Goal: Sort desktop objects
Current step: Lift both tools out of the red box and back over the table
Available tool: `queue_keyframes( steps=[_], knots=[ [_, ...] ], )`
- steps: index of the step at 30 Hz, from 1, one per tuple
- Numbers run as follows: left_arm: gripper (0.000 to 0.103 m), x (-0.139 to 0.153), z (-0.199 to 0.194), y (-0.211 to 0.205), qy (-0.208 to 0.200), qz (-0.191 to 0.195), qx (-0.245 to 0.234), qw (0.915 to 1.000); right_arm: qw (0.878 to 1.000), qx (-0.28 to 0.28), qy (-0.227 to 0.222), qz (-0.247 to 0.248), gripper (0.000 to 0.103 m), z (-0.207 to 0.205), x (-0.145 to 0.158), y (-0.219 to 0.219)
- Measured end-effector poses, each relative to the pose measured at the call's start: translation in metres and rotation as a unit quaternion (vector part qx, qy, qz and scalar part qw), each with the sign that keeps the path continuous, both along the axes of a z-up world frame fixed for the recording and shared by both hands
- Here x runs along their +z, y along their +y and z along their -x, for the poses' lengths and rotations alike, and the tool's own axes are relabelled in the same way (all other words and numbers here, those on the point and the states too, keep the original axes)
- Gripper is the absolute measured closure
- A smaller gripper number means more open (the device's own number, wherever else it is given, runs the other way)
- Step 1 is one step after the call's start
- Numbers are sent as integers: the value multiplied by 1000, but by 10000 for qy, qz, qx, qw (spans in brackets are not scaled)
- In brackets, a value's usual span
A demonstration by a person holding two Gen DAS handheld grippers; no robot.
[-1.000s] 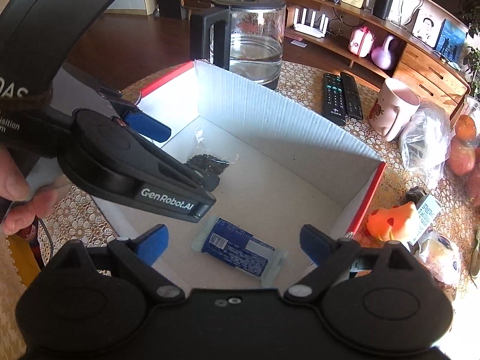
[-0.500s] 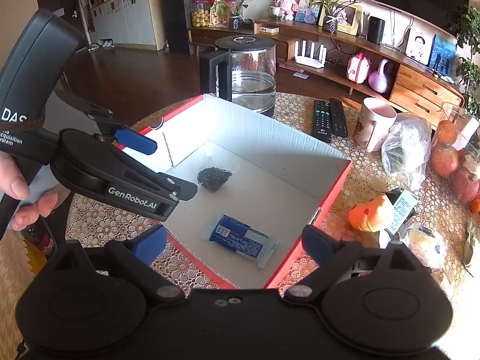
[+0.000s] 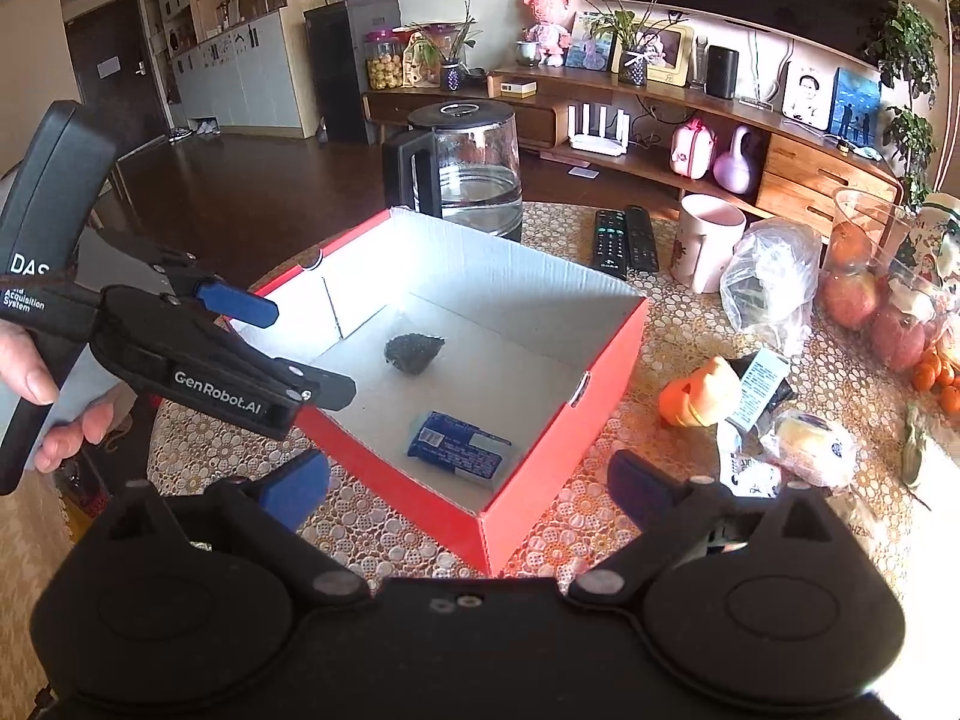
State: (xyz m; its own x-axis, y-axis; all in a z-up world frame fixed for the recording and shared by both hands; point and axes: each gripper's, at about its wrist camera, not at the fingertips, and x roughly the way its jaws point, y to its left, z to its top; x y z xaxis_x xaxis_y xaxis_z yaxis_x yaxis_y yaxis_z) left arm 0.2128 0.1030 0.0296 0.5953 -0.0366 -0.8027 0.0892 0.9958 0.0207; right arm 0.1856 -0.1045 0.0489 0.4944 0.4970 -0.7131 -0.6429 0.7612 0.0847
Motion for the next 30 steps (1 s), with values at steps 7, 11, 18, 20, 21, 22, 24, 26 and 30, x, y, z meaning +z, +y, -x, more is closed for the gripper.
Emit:
queue_keyframes(
  steps=[7, 11, 18, 20, 21, 22, 24, 26, 30],
  knots=[
    [0, -1, 17, -9, -134, 502, 122, 9986, 9998, -187, -70, -43, 4, 12, -5, -32],
    [0, 2, 27, -17, -251, 718, 187, 9969, 9994, -312, -170, -43, 4, 21, -10, -50],
    [0, 7, 43, -43, -525, 863, 18, 9949, 9976, -565, -396, -76, 4, 39, -16, -85],
    [0, 5, 47, -53, -574, 854, -84, 9947, 9971, -641, -399, -85, 4, 44, -19, -94],
    [0, 4, 48, -58, -556, 868, -135, 9946, 9968, -687, -401, -82, 3, 45, -20, -99],
    [0, 2, 49, -62, -528, 893, -189, 9944, 9965, -718, -412, -77, 3, 47, -21, -102],
    [0, -1, 52, -72, -547, 908, -289, 9939, 9959, -790, -443, -62, 3, 50, -22, -111],
    [0, -3, 54, -83, -636, 857, -375, 9936, 9951, -858, -481, -35, 4, 51, -25, -118],
    [0, -11, 57, -108, -750, 891, -671, 9909, 9931, -1040, -535, -15, 3, 49, -29, -135]
  ],
)
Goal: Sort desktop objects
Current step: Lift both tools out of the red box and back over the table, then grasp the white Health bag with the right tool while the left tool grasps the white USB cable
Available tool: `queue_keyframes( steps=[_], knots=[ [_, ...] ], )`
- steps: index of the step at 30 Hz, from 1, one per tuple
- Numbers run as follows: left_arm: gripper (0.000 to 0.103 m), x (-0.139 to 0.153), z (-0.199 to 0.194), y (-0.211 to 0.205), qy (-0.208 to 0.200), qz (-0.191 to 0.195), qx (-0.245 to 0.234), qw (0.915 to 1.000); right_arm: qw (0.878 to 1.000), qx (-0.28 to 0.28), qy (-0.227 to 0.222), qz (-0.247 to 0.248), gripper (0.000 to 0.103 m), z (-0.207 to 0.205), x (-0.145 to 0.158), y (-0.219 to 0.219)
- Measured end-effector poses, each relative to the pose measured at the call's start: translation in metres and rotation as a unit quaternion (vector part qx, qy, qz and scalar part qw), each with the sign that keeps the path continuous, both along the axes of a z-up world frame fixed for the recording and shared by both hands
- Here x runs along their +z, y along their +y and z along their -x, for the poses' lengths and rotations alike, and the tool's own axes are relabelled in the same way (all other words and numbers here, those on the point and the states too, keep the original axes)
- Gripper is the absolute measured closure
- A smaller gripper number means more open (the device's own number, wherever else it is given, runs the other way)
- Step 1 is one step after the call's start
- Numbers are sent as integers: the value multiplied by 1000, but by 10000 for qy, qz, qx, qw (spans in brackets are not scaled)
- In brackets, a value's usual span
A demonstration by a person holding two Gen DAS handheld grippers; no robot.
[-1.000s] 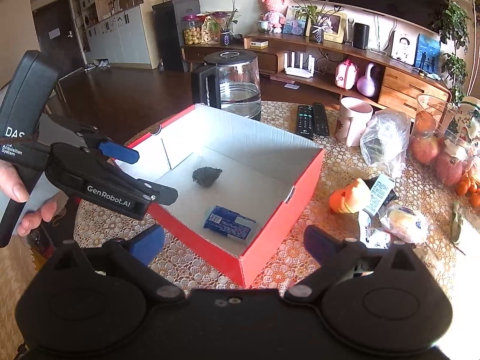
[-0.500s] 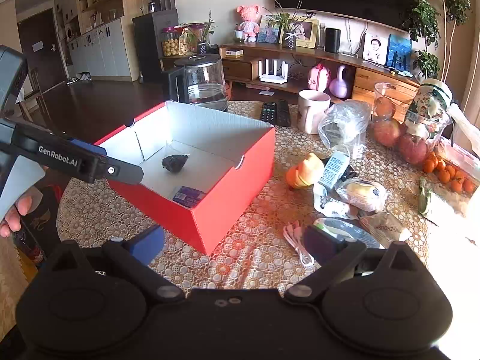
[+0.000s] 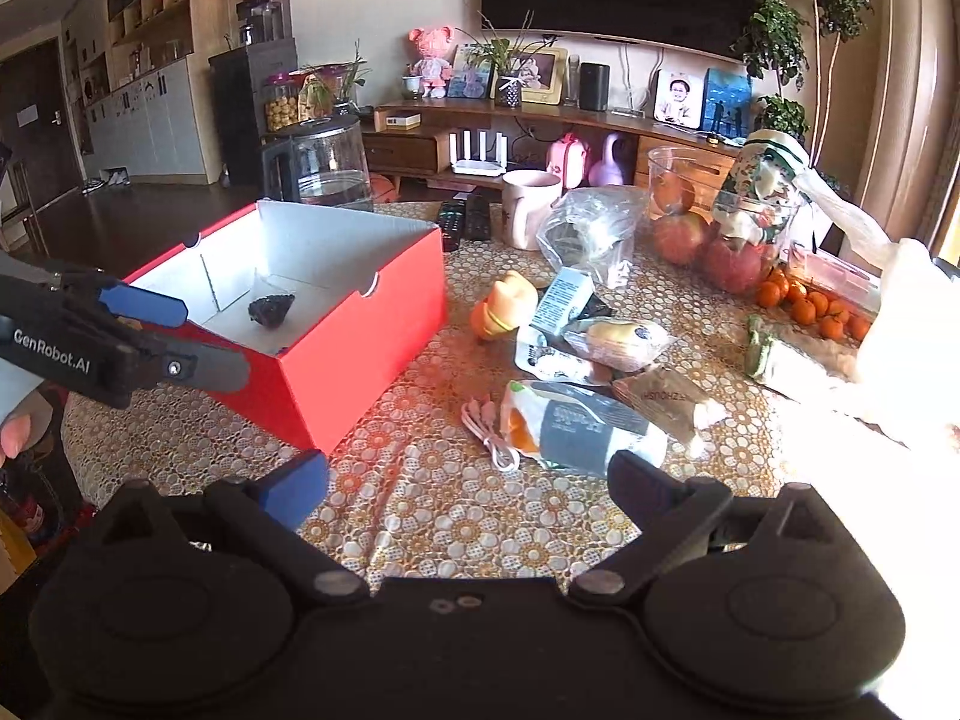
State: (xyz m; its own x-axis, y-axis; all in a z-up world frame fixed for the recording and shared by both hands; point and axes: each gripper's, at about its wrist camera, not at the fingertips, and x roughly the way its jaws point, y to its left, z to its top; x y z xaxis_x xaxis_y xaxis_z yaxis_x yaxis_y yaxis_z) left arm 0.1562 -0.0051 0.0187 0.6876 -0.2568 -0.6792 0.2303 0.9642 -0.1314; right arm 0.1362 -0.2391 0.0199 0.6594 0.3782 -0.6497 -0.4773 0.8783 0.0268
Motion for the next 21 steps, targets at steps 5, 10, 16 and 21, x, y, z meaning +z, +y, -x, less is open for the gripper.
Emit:
queue_keyframes(
  steps=[5, 10, 16, 21],
  knots=[
    [0, -15, -1, -33, 20, 62, -464, 9989, 9998, -212, -54, 40, 4, -5, -6, -21],
    [0, -32, -4, -62, -94, -44, -688, 9976, 9992, -377, -22, 95, 4, -14, -17, -37],
    [0, -54, -16, -84, -171, -116, -765, 9969, 9987, -505, 102, 61, 4, -31, -30, -50],
    [0, -71, -30, -97, -208, -299, -854, 9957, 9986, -494, 142, 91, 4, -47, -37, -51]
  ],
)
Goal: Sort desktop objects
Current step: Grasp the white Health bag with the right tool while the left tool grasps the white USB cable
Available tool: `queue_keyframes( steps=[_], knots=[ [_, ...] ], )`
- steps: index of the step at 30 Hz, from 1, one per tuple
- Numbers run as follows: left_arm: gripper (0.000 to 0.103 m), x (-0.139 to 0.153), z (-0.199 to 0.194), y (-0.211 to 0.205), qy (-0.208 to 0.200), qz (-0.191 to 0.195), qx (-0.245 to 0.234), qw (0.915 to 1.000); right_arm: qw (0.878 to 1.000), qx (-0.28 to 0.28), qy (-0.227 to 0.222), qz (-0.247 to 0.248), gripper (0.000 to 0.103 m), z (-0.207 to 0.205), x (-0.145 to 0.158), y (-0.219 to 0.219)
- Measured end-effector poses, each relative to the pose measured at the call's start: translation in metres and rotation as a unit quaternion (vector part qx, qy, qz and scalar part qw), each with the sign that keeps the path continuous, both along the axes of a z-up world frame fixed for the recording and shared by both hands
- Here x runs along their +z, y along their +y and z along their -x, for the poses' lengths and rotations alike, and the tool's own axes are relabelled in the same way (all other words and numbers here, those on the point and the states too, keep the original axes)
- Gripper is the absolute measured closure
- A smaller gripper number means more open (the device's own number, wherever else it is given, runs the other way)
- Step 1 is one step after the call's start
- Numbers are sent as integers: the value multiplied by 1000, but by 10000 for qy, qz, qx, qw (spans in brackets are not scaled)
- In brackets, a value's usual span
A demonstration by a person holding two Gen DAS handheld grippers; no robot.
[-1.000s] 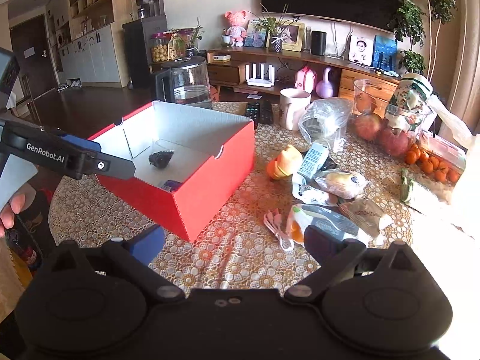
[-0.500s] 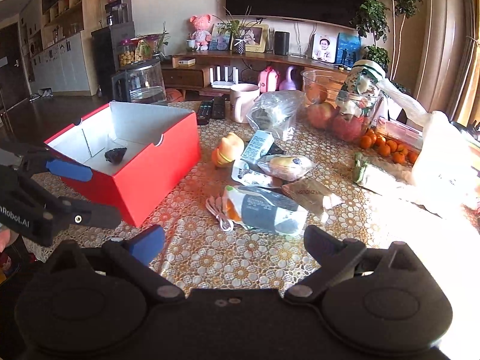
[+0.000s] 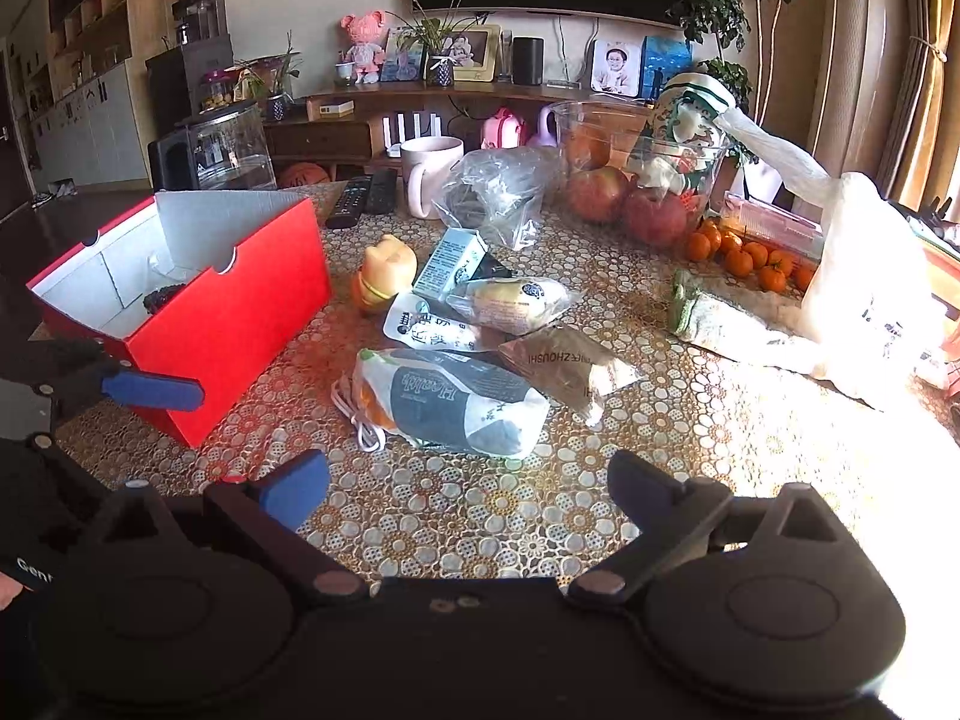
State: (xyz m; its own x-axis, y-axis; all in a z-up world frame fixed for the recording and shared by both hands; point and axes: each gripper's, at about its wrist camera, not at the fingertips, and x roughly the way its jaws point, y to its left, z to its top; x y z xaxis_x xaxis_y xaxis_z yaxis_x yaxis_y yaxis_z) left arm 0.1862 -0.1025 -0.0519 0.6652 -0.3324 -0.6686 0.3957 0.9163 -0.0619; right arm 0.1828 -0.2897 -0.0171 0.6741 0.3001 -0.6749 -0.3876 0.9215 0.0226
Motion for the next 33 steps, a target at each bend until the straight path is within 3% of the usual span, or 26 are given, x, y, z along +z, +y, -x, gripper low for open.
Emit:
queue_keyframes(
  steps=[7, 13, 18, 28, 33],
  knots=[
    [0, -19, -21, -8, -315, -132, -151, 9993, 9998, 6, 188, -57, 4, -26, -12, 0],
    [0, -38, -43, -16, -365, -361, -186, 9985, 9996, 14, 274, 4, 4, -45, -23, 4],
    [0, -50, -59, -14, -308, -276, -91, 9991, 9993, -29, 362, -57, 4, -62, -31, 3],
    [0, -67, -83, -10, -240, -303, 77, 9992, 9975, -23, 630, -331, 10, -82, -49, 2],
    [1, -74, -93, -4, -90, -169, 178, 9997, 9969, 47, 697, -359, 21, -88, -55, 6]
  ],
)
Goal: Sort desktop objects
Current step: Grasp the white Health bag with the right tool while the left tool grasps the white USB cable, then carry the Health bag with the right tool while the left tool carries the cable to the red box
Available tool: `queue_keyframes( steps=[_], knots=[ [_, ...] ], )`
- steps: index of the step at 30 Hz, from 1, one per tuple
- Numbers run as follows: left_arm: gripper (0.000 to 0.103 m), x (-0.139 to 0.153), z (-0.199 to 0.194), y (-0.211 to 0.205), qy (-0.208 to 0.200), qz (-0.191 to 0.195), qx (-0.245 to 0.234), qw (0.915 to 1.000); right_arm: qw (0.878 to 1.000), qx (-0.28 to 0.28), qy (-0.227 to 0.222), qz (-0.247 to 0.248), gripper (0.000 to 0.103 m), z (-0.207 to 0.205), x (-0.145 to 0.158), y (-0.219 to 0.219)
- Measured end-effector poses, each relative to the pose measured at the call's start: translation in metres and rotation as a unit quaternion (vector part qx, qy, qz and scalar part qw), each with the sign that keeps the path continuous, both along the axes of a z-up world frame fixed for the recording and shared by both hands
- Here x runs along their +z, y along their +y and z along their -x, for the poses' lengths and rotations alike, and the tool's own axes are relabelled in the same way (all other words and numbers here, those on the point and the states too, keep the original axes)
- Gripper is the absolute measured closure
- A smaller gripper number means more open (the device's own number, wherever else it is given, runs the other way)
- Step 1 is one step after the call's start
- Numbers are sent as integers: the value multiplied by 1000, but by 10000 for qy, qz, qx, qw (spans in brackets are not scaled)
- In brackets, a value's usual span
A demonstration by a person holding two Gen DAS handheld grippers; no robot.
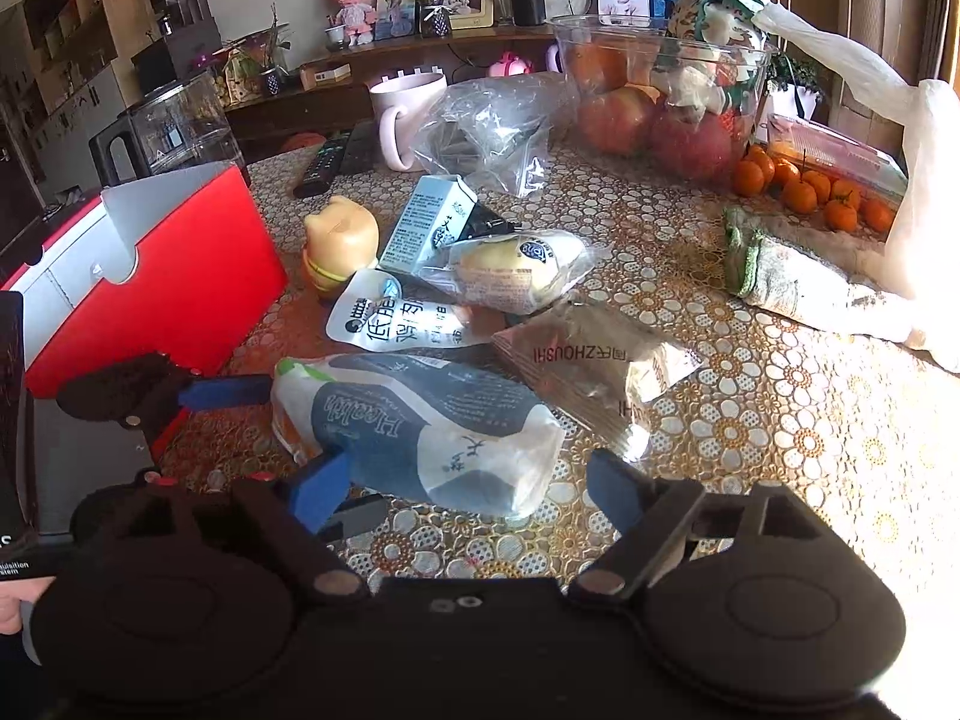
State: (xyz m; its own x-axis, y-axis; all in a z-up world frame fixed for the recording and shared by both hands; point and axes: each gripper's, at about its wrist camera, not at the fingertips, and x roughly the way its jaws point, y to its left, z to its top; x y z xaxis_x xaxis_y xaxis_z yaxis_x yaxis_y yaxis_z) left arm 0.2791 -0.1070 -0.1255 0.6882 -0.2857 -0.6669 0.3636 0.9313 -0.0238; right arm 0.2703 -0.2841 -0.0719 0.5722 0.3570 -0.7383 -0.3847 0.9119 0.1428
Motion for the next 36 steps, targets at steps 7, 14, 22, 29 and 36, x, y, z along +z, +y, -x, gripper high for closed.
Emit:
queue_keyframes(
  steps=[7, 14, 22, 29, 36],
  knots=[
    [3, 0, -1, 2, -11, 155, -25, 9999, 9999, 45, 7, -104, 54, -3, -2, 1],
    [19, 1, 2, 2, -109, 74, -46, 9999, 9997, -34, 8, -244, 71, -3, -1, -4],
    [31, 2, 5, 1, -131, 33, 10, 9999, 9993, -167, 1, -325, 94, 1, -1, -8],
    [70, 7, 8, -2, -40, 99, -169, 9998, 9989, -206, -93, -413, 100, 8, 5, -10],
    [74, 10, 17, -2, -47, 132, -176, 9997, 9978, -365, -248, -494, 101, 19, 16, -20]
  ],
)
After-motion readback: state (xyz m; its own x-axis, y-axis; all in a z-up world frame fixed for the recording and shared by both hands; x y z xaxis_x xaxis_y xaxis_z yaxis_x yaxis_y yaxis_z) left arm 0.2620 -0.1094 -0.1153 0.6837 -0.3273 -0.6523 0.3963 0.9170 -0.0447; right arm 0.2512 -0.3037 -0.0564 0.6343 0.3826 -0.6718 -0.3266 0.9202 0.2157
